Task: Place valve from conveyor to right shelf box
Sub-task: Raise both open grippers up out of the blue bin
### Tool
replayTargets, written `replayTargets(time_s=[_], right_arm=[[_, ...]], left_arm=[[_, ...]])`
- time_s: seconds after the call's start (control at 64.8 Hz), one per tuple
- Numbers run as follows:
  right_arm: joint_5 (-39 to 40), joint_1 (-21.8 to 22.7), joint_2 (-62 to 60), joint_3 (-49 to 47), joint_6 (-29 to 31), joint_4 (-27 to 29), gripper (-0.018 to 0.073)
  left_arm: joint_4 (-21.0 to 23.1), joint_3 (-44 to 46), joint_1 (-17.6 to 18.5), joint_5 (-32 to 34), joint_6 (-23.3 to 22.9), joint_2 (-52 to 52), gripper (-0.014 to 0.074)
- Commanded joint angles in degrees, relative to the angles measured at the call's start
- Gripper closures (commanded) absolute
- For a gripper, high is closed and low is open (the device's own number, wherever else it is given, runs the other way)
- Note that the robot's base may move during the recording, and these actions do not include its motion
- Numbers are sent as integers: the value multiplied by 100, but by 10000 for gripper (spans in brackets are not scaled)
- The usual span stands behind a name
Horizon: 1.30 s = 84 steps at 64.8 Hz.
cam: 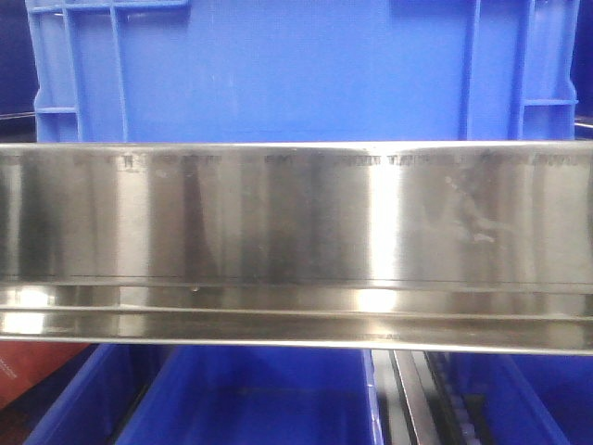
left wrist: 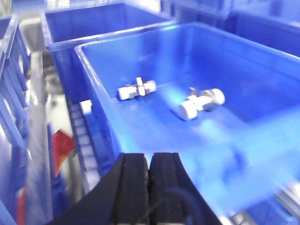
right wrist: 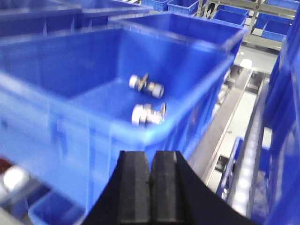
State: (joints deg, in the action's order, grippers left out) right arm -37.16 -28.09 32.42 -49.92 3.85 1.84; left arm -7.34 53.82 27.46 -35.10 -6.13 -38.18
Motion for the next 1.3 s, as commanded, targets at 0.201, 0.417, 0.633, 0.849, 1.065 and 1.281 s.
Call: replayTargets(time_s=[0.201,0.417,0.633,0.849,1.065,1.281], right_arm=[[778,8,-1079,1446,-16,-48,712],[1370,8,-1393,2260,-16,-36,712],[1543,8,-1393,2337,-16,-28,712],[1568,8,-1393,2337,-16,-28,712],[1568,8,-1393,2337,-16,-28,712],[1568,8,-1393,2337,-16,-28,712]], left_arm=[[146,-2218,14,1157,-53,1752,708],[163,-3089,14,1828,-53,2386,708],[173,-3141,14,1780,-53,2462,708],[173,-3141,14,1803,-53,2462,708],[173,-3141,14,1812,-53,2462,708],[173,-3141,14,1805,-53,2474,708]])
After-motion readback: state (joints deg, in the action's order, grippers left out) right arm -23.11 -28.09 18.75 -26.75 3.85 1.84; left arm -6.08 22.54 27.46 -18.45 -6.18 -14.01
